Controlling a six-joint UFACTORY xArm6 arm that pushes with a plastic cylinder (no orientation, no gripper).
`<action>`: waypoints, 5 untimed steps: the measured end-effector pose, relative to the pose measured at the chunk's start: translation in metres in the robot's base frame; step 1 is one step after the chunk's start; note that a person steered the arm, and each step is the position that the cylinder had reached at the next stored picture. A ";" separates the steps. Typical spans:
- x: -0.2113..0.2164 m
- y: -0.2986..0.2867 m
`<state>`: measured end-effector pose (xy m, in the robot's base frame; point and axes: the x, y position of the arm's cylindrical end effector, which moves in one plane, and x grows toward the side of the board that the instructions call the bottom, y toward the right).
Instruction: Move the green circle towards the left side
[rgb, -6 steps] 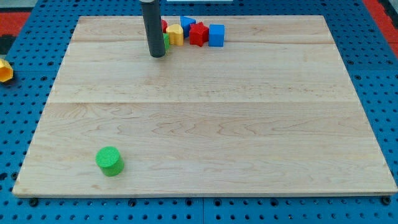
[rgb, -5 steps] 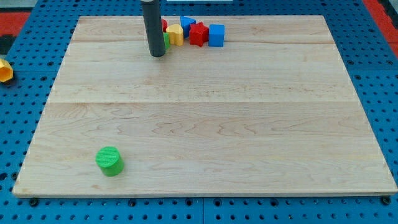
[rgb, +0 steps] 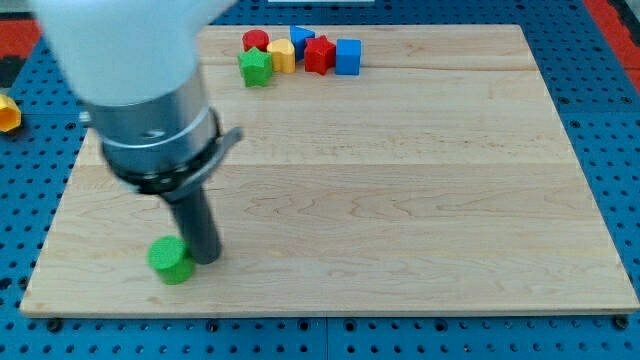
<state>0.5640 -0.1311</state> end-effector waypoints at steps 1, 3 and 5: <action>0.016 -0.018; 0.051 -0.033; 0.029 -0.080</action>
